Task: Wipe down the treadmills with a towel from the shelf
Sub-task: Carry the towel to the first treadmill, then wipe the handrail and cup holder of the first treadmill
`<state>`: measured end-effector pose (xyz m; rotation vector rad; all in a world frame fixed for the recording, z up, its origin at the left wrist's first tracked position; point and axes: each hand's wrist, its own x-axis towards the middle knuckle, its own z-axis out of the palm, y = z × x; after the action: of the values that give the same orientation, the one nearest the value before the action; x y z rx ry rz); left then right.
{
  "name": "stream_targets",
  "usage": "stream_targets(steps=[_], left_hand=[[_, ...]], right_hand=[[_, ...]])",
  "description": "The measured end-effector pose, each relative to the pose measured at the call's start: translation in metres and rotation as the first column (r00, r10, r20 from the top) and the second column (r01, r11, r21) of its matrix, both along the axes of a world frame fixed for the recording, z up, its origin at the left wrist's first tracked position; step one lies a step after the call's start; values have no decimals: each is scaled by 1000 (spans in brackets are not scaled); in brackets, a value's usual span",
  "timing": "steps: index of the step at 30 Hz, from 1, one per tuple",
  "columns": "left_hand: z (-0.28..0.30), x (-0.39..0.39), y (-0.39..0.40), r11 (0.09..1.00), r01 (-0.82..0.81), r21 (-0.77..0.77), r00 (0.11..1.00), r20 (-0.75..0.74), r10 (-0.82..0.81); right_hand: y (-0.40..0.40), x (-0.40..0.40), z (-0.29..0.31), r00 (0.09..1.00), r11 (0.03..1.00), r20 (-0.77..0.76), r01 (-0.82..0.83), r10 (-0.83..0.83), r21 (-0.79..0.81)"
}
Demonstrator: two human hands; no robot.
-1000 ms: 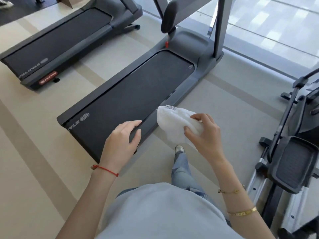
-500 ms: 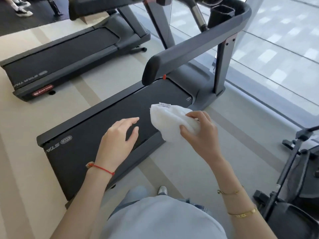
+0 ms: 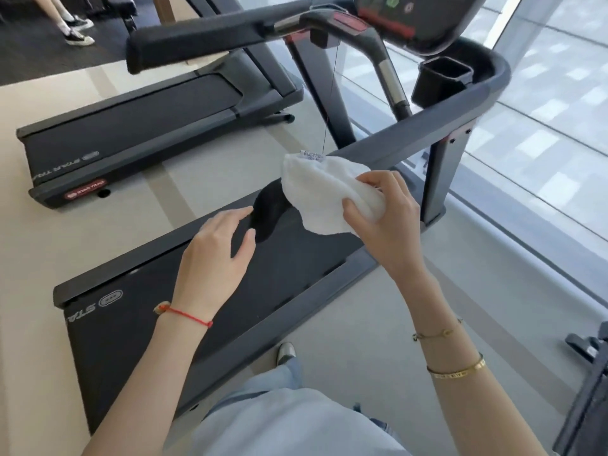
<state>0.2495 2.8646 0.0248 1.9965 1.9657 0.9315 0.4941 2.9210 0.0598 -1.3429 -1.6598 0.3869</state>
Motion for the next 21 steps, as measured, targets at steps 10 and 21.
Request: stream_targets(steps=[10,21], left_hand=[[6,18,70,996,-82,-16,996,27,83],[3,66,76,951,-307,-32,945,106,309]], right_hand=[[115,9,-10,984,987,115,-147,139,71],[157,35,-4,773,891,516,-452,370,37]])
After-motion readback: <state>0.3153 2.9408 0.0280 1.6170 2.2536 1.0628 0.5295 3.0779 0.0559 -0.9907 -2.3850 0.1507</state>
